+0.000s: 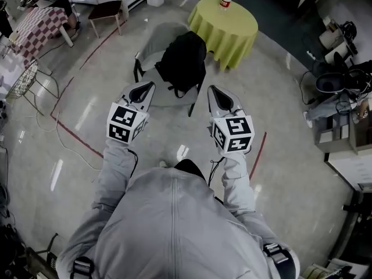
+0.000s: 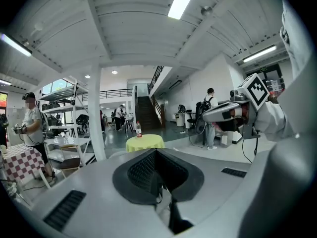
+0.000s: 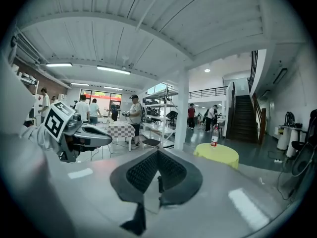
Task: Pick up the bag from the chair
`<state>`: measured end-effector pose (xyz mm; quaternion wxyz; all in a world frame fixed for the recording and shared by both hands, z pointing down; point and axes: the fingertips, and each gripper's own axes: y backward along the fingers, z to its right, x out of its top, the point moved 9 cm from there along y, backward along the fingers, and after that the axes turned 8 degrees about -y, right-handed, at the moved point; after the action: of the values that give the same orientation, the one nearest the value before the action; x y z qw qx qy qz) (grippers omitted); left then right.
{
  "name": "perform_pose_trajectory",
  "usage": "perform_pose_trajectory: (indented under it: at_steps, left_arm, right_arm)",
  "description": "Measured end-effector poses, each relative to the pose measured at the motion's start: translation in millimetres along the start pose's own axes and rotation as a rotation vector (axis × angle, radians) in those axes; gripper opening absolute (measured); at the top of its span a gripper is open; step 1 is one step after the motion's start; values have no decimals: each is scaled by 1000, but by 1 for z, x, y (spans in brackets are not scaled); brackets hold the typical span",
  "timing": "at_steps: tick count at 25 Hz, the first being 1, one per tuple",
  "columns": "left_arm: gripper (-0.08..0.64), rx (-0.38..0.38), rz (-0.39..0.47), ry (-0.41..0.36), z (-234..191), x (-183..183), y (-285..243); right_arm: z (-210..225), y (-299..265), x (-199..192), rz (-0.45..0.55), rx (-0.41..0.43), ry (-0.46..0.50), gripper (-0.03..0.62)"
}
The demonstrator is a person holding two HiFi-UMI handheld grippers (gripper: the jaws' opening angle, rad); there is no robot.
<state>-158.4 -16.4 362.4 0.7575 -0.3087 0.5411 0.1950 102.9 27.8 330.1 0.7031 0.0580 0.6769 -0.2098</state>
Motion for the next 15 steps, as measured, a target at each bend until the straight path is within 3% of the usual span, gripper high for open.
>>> perform_pose_trajectory:
  at_steps: [9, 15]
  left_arm:
    - [5, -5, -61, 27, -25, -19, -39]
    - [5, -16, -77, 29, -50, -25, -92]
  right_arm:
    - [23, -51, -9, -54, -15, -38, 11]
    - [60, -106, -13, -53, 40, -110, 11]
